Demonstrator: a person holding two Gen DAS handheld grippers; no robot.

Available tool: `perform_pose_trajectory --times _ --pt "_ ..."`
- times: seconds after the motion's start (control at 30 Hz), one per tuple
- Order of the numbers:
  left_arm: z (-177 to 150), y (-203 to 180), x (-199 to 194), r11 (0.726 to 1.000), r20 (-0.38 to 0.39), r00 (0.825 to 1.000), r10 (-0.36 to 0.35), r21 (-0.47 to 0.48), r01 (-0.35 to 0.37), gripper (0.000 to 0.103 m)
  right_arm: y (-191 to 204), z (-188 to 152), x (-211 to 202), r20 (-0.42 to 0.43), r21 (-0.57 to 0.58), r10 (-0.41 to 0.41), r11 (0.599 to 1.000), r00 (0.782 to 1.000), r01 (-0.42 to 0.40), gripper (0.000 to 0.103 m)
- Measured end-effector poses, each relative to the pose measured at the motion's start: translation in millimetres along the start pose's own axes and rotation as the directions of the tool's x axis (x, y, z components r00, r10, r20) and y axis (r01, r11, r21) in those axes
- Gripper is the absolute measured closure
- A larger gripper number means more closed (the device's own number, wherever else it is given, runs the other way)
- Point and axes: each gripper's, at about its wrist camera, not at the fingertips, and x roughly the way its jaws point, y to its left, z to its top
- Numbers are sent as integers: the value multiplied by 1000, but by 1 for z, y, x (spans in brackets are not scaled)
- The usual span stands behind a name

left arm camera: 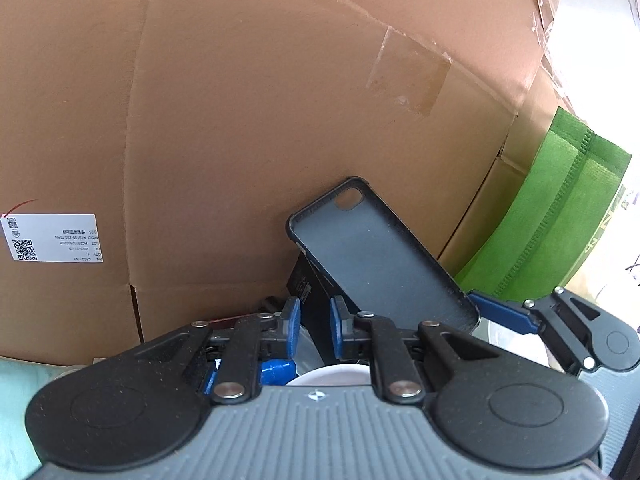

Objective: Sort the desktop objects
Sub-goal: 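Lower the phone case onto the black box and open the left gripper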

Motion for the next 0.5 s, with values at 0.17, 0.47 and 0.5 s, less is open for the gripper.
perform_pose_trajectory --times 0.17,0.47,0.5 --pt "-1 1 -5 1000 8 1000 0 10 -1 80 -8 4 5 -21 -40 -66 997 998 66 34" --pt "1 0 -6 1000 10 1000 6 20 -6 78 -23 3 12 -15 5 -131 991 991 131 31" --pt "3 -1 -5 1000 9 1000 6 19 -7 78 -23 3 13 -15 3 -134 991 991 134 30"
